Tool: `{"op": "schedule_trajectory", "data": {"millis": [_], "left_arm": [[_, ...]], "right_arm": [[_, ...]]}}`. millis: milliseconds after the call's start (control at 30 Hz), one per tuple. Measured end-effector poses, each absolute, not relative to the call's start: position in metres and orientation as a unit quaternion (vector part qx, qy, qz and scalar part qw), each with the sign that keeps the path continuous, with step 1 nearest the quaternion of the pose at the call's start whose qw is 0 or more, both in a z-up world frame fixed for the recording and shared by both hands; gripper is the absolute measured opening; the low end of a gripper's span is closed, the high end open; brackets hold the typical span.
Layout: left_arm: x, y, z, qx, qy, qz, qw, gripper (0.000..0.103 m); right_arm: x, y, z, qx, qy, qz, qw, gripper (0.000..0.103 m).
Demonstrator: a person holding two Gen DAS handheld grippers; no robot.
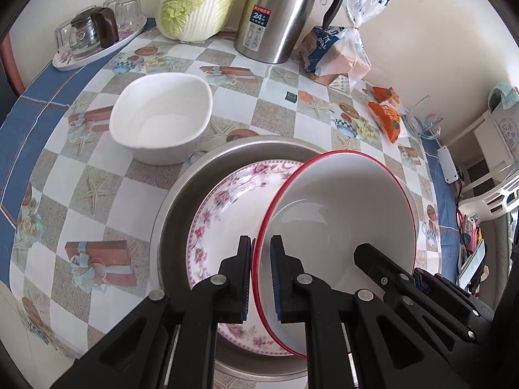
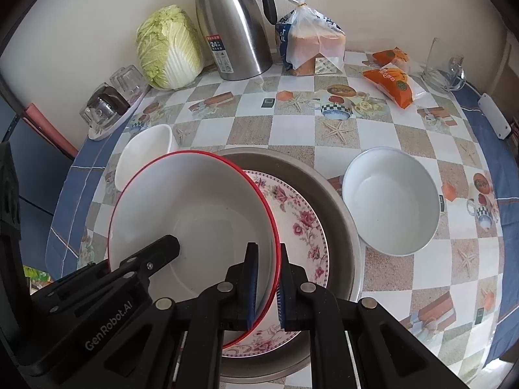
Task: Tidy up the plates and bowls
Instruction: 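Lift the red-rimmed bowl with both grippers and carry it over the basin, then lower the red-rimmed bowl onto the plate inside the basin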
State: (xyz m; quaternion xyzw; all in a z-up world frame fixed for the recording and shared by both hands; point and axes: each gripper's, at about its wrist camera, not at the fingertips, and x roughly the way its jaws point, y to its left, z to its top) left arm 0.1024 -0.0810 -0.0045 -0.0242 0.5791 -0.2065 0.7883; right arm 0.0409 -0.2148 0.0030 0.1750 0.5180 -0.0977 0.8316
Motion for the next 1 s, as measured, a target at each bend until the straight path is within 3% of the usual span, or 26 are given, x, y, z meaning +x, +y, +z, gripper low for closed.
{"op": "schedule_trajectory", "data": {"millis": [1000], "left_arm": [[0.100,-0.089,-0.019,-0.005,0.586,-0.205,0.784,0.011]], "right_arm": [[0.031,-0.221,-0.019,0.216,0.518,-0.093,0.822,0.012]]}}
